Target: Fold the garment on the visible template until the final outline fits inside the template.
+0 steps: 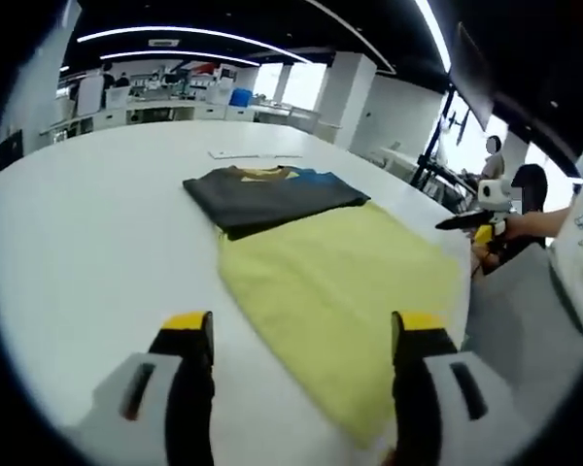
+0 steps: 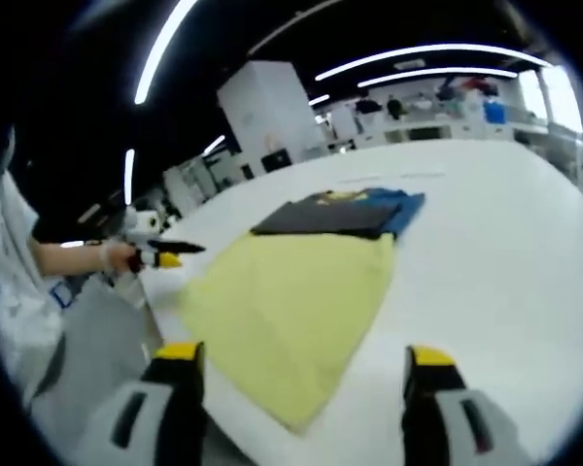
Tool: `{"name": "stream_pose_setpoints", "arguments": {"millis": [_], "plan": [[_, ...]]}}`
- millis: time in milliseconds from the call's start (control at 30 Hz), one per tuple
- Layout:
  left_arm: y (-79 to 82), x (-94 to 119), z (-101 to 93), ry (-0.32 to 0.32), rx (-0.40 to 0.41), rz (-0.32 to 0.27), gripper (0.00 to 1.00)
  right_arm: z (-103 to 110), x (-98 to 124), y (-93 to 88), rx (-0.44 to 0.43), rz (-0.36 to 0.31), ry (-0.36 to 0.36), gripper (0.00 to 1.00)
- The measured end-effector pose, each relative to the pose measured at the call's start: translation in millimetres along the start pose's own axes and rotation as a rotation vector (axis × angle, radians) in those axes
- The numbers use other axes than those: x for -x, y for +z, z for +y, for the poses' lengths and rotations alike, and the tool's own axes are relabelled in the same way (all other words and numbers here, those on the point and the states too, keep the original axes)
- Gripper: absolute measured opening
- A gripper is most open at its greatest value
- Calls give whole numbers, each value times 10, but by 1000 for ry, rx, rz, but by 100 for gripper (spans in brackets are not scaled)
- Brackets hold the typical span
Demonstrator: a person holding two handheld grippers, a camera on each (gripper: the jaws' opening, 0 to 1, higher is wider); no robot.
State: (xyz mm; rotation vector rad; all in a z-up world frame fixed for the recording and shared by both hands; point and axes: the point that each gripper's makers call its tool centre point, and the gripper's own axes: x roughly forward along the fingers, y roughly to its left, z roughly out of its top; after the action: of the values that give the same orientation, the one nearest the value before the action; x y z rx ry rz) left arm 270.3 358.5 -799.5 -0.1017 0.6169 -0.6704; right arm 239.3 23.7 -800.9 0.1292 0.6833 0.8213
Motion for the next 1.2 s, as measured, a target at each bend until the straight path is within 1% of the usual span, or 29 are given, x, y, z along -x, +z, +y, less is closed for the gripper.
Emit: {"name": "stream_pose_setpoints", "arguments": {"millis": [33,100,133,200,267,333,400,467,600,667,733,767,867,933,1000,1067,1133,1200], "plan": [[-23,25,0,-1,0,6,66,-1,4,-14,-1,2,-1,82],[-80,74,-46,-4,-4,20,65,13,21,-63,-13,8,0,81],[-98,92,-61,-4,-4,24,64,32,29,-88,-31,9,9,80],[-139,131,-87,-14,-3,41,61,53,42,-134,-48,19,15,77],[-197,165,-125,-24,-4,64,53,80,51,-162,-51,24,23,72],[-284,208,-134,-38,15,95,46,107,55,-195,-59,38,32,69],[-325,234,-139,-35,14,99,45,97,60,-231,-67,55,36,68],[-396,274,-190,-32,15,119,44,101,57,-248,-72,63,41,67],[-448,328,-242,-35,40,140,38,139,57,-259,-75,73,60,58],[-485,353,-259,-28,55,152,35,145,59,-276,-77,82,61,56],[-535,374,-228,-27,64,171,34,144,59,-301,-82,90,65,54],[-579,395,-193,-29,86,182,33,147,60,-308,-82,93,67,52],[-651,415,-170,-21,117,194,27,171,55,-337,-84,103,68,48],[-669,417,-193,-25,131,196,25,151,53,-349,-88,101,59,47],[-703,419,-171,-26,142,201,25,155,47,-363,-101,98,62,45],[-704,431,-184,-20,142,217,25,155,43,-396,-110,106,64,43],[-717,432,-192,-17,148,221,24,131,46,-424,-104,111,60,39],[-730,421,-198,-15,159,222,22,141,45,-432,-116,114,57,35]]}}
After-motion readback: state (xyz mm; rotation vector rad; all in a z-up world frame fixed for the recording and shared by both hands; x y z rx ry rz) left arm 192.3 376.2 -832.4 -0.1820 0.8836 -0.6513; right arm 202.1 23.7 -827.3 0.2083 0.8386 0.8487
